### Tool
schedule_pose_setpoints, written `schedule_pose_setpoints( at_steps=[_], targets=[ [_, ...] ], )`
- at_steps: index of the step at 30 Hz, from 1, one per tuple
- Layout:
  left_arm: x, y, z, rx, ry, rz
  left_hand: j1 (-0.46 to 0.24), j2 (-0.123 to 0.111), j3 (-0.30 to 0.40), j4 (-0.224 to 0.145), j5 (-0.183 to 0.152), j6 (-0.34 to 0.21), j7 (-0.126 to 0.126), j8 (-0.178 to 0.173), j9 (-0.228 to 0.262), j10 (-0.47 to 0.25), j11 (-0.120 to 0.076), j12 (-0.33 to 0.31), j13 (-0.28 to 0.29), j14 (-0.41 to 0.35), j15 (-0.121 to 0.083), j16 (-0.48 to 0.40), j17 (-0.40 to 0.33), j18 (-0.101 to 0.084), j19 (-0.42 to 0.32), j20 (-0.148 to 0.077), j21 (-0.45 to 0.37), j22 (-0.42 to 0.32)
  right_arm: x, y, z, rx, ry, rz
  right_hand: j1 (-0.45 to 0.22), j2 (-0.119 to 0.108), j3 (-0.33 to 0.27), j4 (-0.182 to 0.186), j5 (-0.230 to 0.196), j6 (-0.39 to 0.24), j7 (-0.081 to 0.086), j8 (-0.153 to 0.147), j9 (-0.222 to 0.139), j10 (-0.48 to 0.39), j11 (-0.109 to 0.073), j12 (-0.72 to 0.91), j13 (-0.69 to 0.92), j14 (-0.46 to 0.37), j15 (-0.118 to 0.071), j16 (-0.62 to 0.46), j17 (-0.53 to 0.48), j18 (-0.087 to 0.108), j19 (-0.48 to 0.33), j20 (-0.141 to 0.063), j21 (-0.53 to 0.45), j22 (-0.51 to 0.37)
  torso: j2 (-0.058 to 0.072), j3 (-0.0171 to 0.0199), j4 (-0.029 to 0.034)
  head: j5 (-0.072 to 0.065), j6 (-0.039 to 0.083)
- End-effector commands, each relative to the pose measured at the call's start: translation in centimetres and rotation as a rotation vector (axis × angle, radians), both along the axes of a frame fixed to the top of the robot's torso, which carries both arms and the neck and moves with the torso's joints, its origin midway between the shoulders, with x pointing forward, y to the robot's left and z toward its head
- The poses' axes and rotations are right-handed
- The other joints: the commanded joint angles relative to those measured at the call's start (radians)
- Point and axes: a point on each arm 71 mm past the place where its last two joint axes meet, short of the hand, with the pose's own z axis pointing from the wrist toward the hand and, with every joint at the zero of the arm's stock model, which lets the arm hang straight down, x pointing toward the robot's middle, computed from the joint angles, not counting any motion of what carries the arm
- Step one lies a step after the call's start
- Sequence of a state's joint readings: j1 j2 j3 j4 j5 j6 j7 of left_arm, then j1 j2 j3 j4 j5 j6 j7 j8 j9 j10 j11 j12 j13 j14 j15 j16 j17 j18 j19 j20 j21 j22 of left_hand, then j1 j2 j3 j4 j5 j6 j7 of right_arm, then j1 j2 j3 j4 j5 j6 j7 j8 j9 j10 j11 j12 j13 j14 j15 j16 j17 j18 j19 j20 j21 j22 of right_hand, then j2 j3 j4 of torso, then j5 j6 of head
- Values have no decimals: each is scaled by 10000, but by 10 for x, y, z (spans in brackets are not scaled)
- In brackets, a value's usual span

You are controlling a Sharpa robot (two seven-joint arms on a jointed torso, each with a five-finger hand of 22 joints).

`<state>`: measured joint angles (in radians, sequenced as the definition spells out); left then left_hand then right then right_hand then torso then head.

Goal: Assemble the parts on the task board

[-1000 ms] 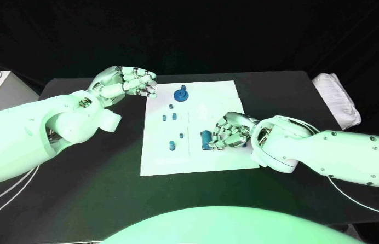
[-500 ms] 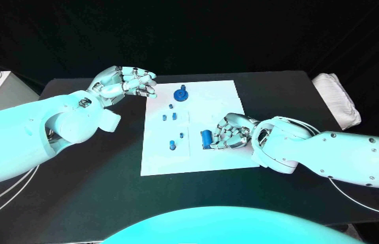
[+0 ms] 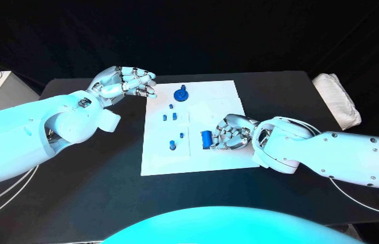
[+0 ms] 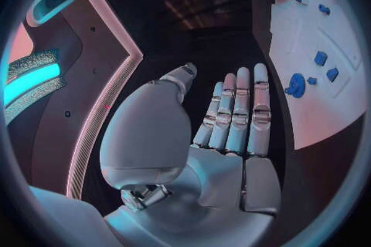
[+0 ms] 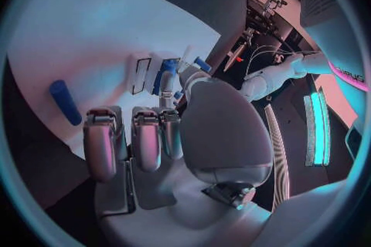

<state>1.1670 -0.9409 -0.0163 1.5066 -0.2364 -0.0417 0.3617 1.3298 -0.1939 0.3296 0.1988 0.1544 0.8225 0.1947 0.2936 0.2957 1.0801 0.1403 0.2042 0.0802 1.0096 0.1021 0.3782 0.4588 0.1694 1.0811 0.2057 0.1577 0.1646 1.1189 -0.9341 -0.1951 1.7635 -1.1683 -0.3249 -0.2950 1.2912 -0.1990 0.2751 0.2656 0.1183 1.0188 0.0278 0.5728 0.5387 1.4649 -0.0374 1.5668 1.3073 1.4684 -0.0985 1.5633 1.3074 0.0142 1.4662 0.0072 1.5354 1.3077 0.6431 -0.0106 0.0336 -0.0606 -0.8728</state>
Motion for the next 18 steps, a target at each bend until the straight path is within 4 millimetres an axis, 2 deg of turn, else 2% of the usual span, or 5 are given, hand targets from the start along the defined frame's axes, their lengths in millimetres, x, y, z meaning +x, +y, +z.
schedule_pose_setpoints(
  at_steps=[1,12,15,17,18],
  targets=[
    [-1,-3,1,-136,-25,-234,6,86,-6,29,38,-7,93,-33,-12,-16,71,-42,15,-64,9,-66,14,131,17,35,-44,-16,-1,1,0,170,-32,97,-10,-68,13,83,-60,39,16,63,16,1044,-20,13,2620,994,-18,2,2500,-65,1001,-25,-14,2450,17,-3,7,-13,2],
    [-1,-3,2,-238,-132,-217,36,107,-14,38,42,-4,98,-37,-14,-16,73,-46,19,-72,12,-69,25,131,21,37,-56,-28,5,-4,1,242,-315,-336,88,109,171,92,-41,39,-19,78,48,1054,-47,30,2630,995,-32,4,2504,-67,1003,-28,-5,2455,3,2,9,-66,2],
    [-1,-4,2,-309,-182,-207,41,109,-15,38,42,-3,97,-37,-14,-14,73,-46,20,-72,12,-68,27,132,22,37,-57,-29,4,-7,2,931,-123,-311,19,115,277,146,31,-292,125,-168,-33,1001,53,-64,2578,985,27,-20,2463,-48,991,0,-100,2410,-17,-4,13,-105,2],
    [0,-4,2,-365,-214,-189,45,110,-15,38,43,-2,97,-37,-14,-13,72,-45,20,-72,12,-68,28,132,23,37,-58,-30,4,-10,5,1538,85,-338,10,126,411,117,91,-637,325,-523,-162,950,220,-152,2530,979,160,-36,2435,-36,981,81,-176,2375,-19,-5,15,-122,2],
    [0,-4,3,-398,-226,-174,45,110,-15,38,43,-2,97,-37,-14,-13,72,-45,20,-72,12,-68,28,132,23,37,-58,-30,5,-13,7,1811,142,-384,15,117,432,103,100,-664,353,-573,-180,943,246,-164,2524,977,184,-40,2428,-34,980,98,-186,2371,-17,-2,12,-125,2]
  ],
)
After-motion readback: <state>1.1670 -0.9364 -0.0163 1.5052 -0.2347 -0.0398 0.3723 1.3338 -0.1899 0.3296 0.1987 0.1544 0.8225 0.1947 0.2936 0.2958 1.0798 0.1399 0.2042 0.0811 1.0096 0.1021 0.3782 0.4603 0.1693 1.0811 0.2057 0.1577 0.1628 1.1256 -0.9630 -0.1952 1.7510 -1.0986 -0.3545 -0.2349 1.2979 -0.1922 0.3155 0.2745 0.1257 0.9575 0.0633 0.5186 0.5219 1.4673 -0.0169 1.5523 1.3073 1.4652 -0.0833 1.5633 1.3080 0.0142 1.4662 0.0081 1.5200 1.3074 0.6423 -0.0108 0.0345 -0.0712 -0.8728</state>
